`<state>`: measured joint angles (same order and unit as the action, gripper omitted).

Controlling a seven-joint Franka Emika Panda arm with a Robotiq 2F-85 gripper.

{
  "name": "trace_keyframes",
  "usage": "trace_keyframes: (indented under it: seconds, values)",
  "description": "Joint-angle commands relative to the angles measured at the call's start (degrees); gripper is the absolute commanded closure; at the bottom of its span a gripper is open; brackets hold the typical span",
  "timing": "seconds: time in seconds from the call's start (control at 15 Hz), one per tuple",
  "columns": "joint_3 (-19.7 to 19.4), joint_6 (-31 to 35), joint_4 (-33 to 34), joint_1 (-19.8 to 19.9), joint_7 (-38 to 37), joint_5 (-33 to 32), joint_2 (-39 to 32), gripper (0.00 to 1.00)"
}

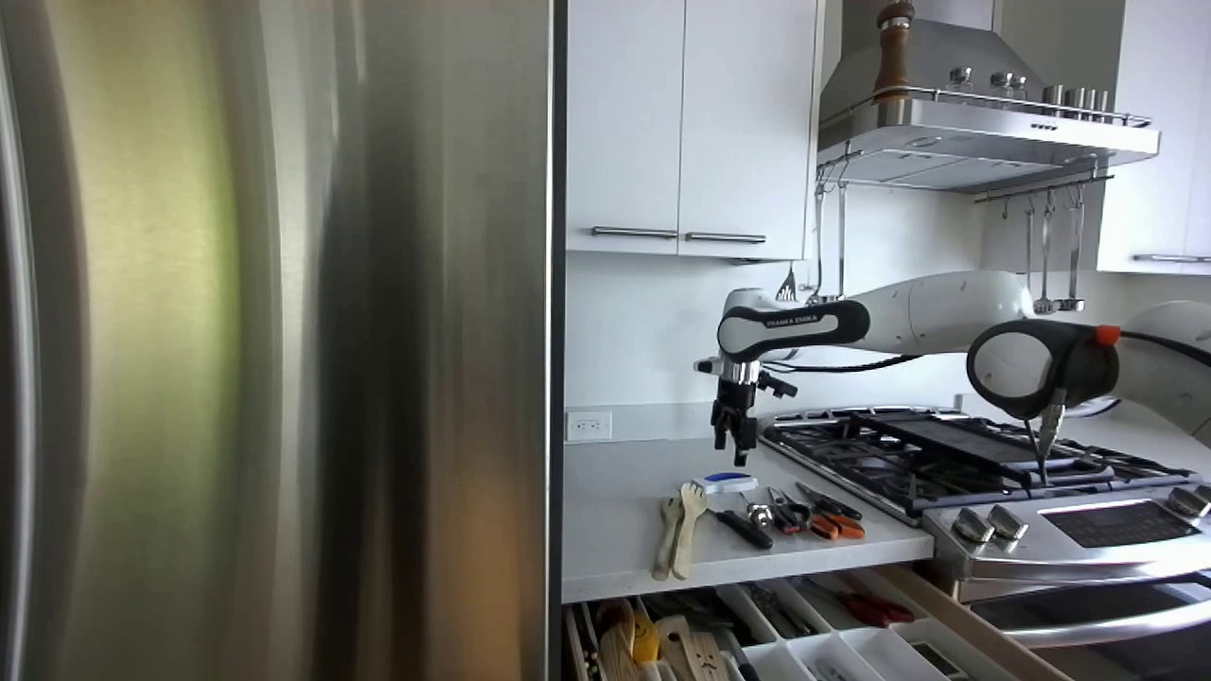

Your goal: Remove the white object from the open drawer

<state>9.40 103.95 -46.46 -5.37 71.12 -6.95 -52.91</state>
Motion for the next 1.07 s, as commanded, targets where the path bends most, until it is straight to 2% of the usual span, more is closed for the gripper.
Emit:
trace_keyframes:
  seconds: [0.0,0.13,0.67,1.0]
  values:
    - [-0.97,-4.01,-6.36,0.26,-10.59,1.24,6.80,0.00]
    - [-0.85,-3.69,-11.32,0.93,-16.60,1.96,10.87,0.00]
    - [-0.46,4.69,-30.72,2.70,-38.86,9.15,23.27,0.00]
    - [-2.04,12.10,-42.51,1.20,-49.62,6.05,31.33,0.00]
